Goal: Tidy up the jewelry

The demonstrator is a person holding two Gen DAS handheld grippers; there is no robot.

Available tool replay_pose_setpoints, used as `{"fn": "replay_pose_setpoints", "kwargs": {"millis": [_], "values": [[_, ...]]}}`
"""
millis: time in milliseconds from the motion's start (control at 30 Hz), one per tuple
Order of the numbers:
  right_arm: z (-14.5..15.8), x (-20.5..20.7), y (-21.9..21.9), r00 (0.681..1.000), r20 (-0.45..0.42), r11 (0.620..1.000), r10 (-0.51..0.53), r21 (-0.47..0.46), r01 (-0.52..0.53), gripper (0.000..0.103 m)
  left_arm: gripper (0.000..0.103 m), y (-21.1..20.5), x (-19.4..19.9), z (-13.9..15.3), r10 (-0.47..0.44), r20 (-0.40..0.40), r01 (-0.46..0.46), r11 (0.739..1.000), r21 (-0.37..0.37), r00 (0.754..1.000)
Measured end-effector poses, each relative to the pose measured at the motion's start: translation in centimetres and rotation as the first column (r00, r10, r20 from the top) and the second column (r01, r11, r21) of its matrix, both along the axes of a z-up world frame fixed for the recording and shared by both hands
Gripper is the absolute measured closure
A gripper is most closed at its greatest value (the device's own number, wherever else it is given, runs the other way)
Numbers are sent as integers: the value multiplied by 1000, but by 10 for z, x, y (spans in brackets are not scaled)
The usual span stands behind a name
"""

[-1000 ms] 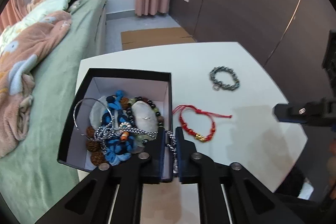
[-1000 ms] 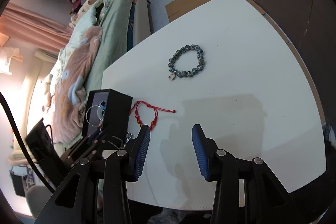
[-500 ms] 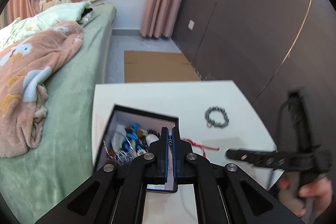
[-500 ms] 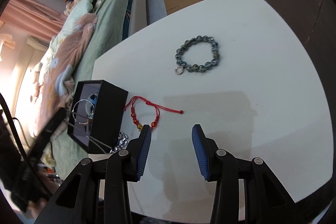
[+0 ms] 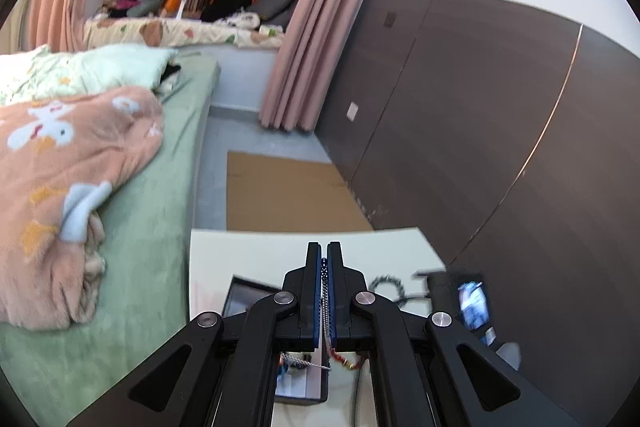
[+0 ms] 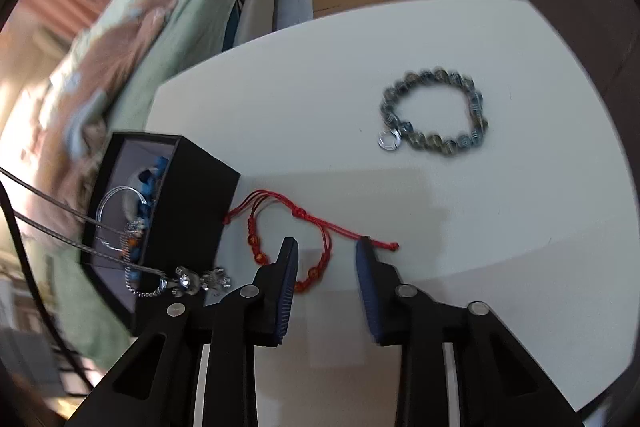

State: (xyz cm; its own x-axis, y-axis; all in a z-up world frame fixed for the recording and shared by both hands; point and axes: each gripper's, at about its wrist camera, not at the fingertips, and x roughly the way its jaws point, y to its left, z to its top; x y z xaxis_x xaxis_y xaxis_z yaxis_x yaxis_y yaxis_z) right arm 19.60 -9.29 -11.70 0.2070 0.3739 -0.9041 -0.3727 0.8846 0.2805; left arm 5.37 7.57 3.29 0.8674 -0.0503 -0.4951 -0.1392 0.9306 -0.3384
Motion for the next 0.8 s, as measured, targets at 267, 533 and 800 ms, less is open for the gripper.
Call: {"fn": "replay_pose_setpoints", "kwargs": {"millis": [267, 533, 800], "values": [[3, -10, 10, 994, 93, 991, 60, -124, -48, 99, 101, 10, -22, 30, 41, 126, -36, 998, -42, 991], [32, -9, -13, 995, 93, 998, 22, 50, -27, 99, 101, 4, -29, 83, 36, 223, -39, 999, 11, 974], [49, -2, -32, 996, 89, 984, -14, 179, -2, 99, 101, 4, -47, 148, 54, 346, -77, 996, 53, 937]]}}
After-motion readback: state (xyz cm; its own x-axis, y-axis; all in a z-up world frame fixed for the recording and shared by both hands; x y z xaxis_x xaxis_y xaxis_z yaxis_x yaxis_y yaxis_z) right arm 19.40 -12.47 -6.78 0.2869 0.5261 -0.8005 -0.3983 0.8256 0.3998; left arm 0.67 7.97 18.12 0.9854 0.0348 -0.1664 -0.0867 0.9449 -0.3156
